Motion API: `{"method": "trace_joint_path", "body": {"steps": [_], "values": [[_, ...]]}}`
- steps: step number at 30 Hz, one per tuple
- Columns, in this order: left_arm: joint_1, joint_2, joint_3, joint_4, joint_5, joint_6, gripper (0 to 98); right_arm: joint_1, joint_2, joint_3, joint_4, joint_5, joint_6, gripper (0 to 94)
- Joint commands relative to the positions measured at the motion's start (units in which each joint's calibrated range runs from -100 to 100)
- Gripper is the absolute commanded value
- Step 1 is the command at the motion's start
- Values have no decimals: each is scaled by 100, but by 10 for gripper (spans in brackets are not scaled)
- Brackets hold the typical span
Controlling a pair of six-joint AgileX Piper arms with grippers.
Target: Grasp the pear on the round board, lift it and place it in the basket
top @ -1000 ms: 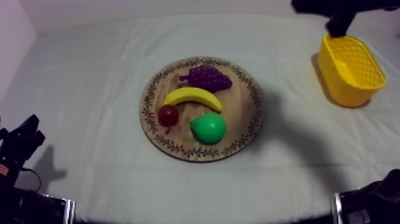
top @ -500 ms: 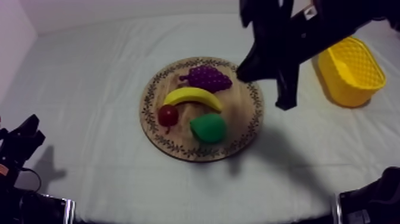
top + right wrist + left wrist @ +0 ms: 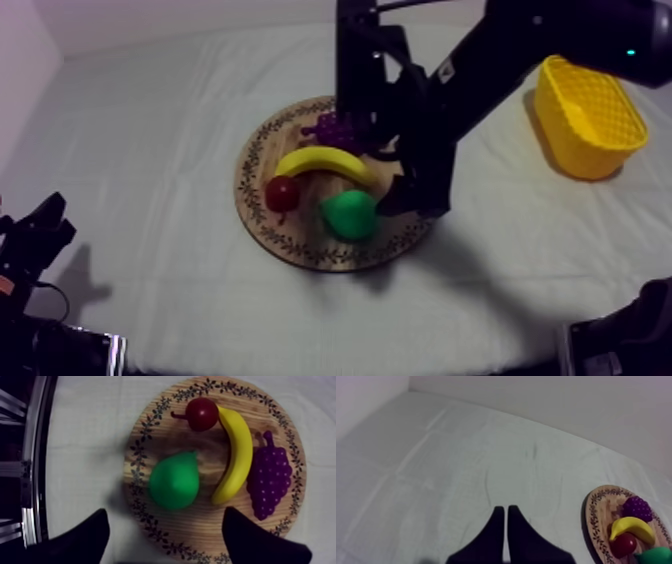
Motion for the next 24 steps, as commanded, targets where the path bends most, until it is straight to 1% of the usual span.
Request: {"method": "trace_joint_path", "body": {"steps": [1,8,14,17,19,21,24], "values": [[0,-2,-5,-1,1,0,1,-41,311,-52,19,-51,-36,726],[0,-2,-5,-1,1,0,1,-241,1065,-110,118,-521,-216,747],[0,-2,-5,-1,1,0,1,-305,1697,-217,146,-857,-273,746],[0,-2,-5,-1,1,0,1,-313,2017,-336,173,-981,-305,745],[0,-2,-5,-1,1,0,1,-307,2199,-489,193,-947,-341,741],[0,-2,-5,-1,1,0,1,-290,2341,-635,205,-879,-361,716],[0,-2,-5,-1,1,0,1,-278,2488,-789,229,-771,-370,642]]}}
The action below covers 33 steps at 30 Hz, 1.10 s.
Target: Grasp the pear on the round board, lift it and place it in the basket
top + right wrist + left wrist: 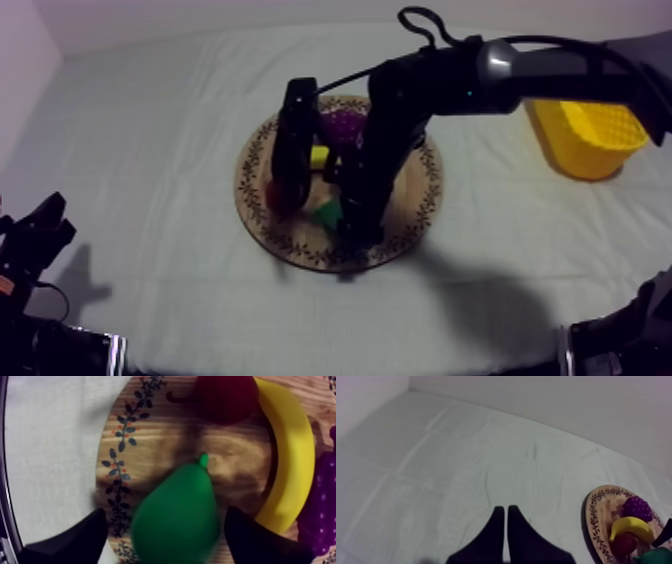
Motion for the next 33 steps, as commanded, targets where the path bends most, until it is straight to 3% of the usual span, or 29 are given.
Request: {"method": "trace_joint_path", "body": {"steps": [1,9,17,26,33], "values": [[0,-2,-5,-1,1,0,1,7,72,-85,18,95,-1,621],[0,-2,-5,-1,1,0,1,27,176,-218,65,313,49,411],[0,-2,-5,-1,1,0,1,331,-367,-307,65,595,124,385],[0,-2,-5,-1,1,0,1,1498,-1663,-880,-63,1145,296,392],[0,-2,-5,-1,1,0,1,2598,-2109,-1346,-132,1090,126,390]]}}
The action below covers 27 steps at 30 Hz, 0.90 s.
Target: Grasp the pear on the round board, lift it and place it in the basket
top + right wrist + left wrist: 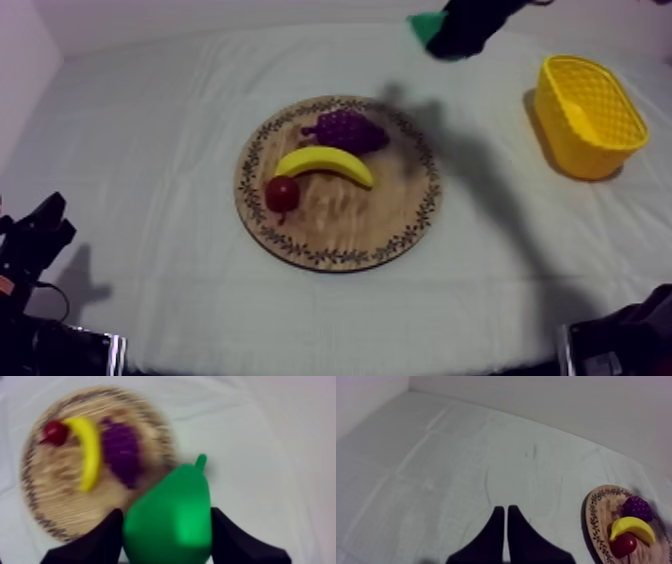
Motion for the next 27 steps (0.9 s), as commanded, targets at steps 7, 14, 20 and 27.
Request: {"method": "trace_joint_path", "body": {"steps": [7,14,20,27], "values": [[0,-2,-5,-1,1,0,1,1480,37,-179,24,-371,-211,393],[0,-2,-5,-1,1,0,1,2027,316,329,235,-1269,-412,406],[0,-2,-5,-1,1,0,1,2188,481,942,439,-2002,-620,501],[0,-2,-5,-1,1,0,1,2091,420,1318,776,-2265,-1094,695]]}}
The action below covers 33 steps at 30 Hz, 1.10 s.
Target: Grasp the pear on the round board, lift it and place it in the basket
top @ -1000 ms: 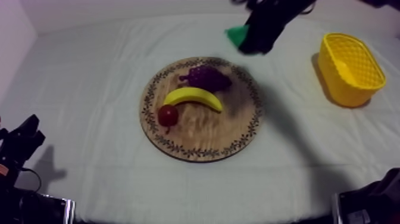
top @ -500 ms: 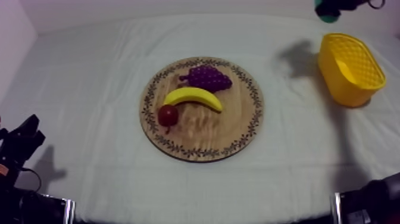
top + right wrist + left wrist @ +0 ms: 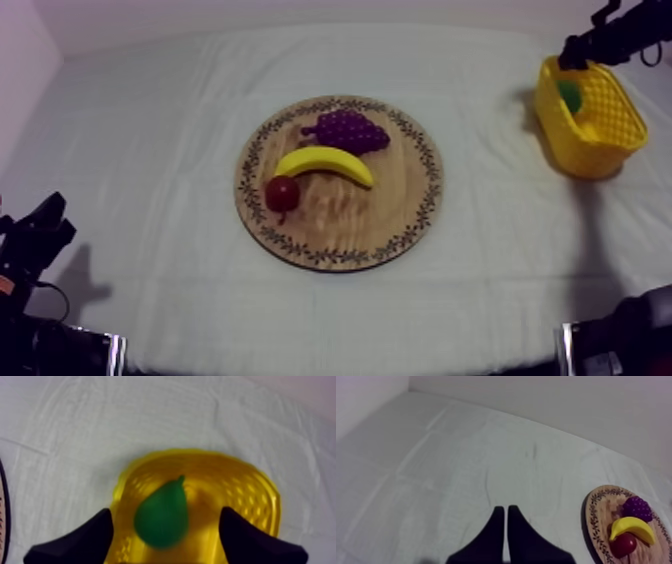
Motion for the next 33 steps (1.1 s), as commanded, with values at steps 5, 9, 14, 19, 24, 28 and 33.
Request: {"method": "trace_joint_path", "body": {"steps": [5,9,14,19,24,28,33], "values": [[0,-2,-5,-1,1,0,1,-40,-470,295,-196,38,28,657],[0,-2,-5,-1,1,0,1,-119,-1177,806,-482,-100,213,533],[0,-2,-5,-1,1,0,1,-348,-2399,2003,-919,-870,477,329],[0,-2,-5,-1,1,0,1,-570,-3803,3617,-1538,-1708,923,145],[0,-2,-5,-1,1,0,1,-600,-5098,4906,-1724,-1723,935,59],[0,-2,-5,-1,1,0,1,-538,-6121,5767,-1656,-1499,791,18],[0,-2,-5,-1,1,0,1,-519,-7312,6750,-1363,-1306,581,8]]}}
